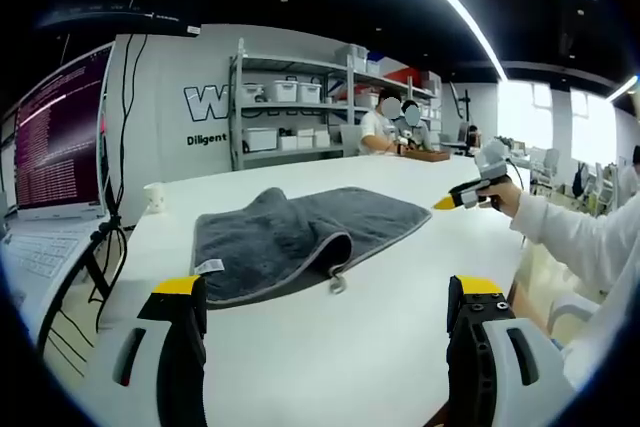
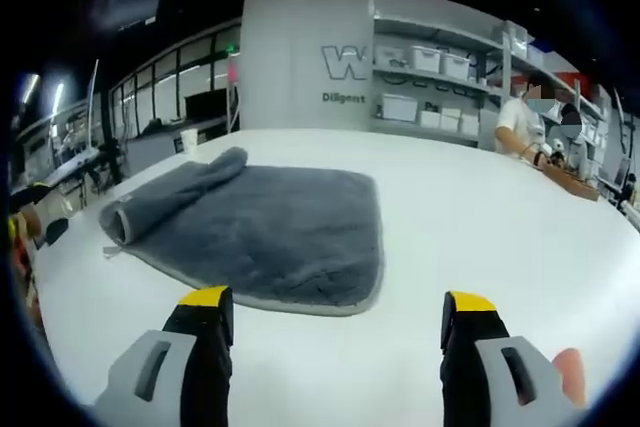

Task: Open the folded towel by lifting each exposed corner and separating the folded layers until the towel lies flat within the target outline without major curled edges

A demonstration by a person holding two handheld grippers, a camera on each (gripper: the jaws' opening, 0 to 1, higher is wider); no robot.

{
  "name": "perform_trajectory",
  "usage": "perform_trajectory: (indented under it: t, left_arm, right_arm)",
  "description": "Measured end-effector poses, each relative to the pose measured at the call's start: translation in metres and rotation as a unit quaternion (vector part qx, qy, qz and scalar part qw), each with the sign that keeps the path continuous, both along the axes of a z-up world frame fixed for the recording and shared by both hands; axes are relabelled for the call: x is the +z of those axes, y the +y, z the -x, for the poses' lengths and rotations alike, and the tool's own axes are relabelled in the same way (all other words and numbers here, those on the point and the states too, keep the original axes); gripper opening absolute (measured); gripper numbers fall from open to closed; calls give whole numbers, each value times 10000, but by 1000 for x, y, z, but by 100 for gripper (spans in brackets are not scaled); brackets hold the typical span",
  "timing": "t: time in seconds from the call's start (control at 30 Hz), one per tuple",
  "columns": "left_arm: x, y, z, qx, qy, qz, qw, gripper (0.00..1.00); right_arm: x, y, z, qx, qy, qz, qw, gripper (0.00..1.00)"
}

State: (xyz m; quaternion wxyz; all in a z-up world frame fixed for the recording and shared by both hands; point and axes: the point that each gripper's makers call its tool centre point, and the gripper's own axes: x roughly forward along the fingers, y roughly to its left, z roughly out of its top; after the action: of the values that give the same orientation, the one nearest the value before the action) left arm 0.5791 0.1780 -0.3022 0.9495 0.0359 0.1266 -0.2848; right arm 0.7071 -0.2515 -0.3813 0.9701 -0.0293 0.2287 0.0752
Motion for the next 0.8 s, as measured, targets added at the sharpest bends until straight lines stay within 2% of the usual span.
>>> perform_trajectory:
  t: [0.17, 0.3, 0.4, 0.57, 0.67, 0.8]
  left_arm:
    - [2, 3, 1, 4, -26, 29, 10000, 99]
    - [3, 4, 2, 24, -33, 53, 10000, 99]
    - [3, 3, 3, -11, -37, 49, 10000, 99]
    - [4, 1, 3, -77, -34, 81, 9999, 99]
    - [3, 2, 3, -81, -15, 111, 9999, 99]
    - [2, 3, 2, -74, 12, 122, 9999, 99]
  right_arm:
    - [-7, -5, -17, -182, -96, -166, 9997, 78]
    - [-17, -9, -24, -331, -36, -224, 9992, 67]
    - [-25, -15, -26, -494, -34, -259, 9984, 62]
    - [-26, -23, -26, -672, -178, -456, 9965, 50]
    - [-27, -27, -26, -739, -194, -410, 9962, 44]
    - [-30, -29, -27, -786, -157, -276, 9964, 44]
